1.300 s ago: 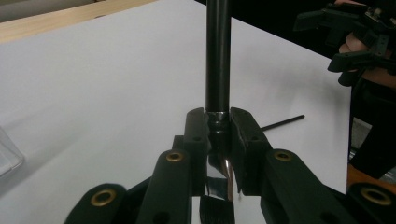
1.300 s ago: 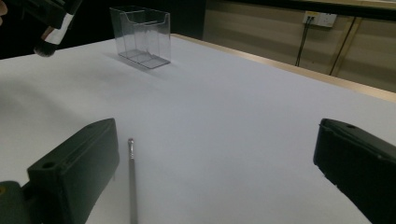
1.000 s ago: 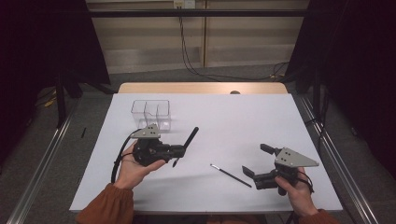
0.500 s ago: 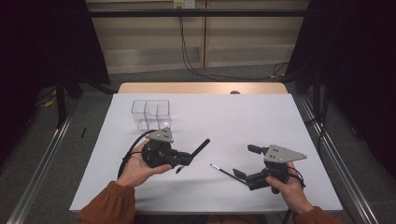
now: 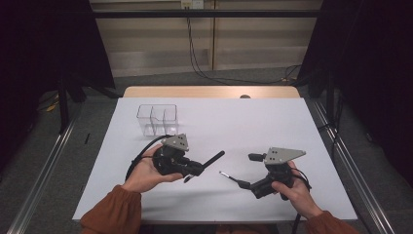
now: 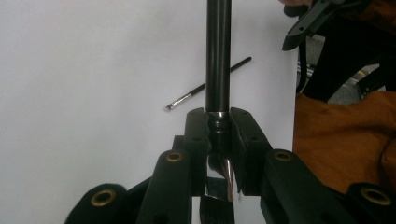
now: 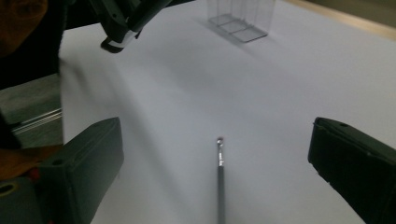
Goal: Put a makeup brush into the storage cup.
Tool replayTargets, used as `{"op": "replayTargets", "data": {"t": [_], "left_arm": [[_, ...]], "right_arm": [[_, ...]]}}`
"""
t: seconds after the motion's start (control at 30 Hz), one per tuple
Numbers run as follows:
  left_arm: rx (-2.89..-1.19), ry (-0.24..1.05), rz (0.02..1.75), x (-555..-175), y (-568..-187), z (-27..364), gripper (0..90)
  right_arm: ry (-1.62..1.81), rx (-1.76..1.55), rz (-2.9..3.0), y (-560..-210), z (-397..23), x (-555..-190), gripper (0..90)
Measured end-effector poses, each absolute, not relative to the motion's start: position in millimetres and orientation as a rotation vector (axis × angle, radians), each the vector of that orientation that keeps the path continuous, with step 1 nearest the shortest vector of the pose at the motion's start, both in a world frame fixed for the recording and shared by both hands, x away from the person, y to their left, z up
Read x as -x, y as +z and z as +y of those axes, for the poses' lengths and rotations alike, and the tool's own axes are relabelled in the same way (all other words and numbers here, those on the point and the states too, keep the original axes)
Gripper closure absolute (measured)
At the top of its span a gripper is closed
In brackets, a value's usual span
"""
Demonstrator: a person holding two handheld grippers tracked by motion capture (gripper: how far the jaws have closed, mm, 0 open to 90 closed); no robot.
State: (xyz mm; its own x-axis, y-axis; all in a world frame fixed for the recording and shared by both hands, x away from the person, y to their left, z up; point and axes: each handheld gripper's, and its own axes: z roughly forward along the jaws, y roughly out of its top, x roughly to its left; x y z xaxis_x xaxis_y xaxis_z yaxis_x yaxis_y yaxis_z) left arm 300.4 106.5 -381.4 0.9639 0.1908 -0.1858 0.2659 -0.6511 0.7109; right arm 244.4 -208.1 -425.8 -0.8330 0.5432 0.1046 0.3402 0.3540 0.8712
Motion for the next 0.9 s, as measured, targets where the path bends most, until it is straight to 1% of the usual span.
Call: {"op": "replayTargets", "data": {"t": [0.2,0.47,0.9], "left_arm": [[-2.350,-0.138,0.297,-301,-380,102,78.0],[-2.417,-0.145,0.268,-301,-378,97,78.0],[-2.501,-0.147,0.245,-300,-377,86,78.1]], "right_arm": [[1.434,-0.779,2.492,-418,-202,-249,2.0],[1.419,-0.769,2.584,-418,-196,-259,2.2],[1.308,-0.623,2.794,-411,-179,-268,2.7]]}}
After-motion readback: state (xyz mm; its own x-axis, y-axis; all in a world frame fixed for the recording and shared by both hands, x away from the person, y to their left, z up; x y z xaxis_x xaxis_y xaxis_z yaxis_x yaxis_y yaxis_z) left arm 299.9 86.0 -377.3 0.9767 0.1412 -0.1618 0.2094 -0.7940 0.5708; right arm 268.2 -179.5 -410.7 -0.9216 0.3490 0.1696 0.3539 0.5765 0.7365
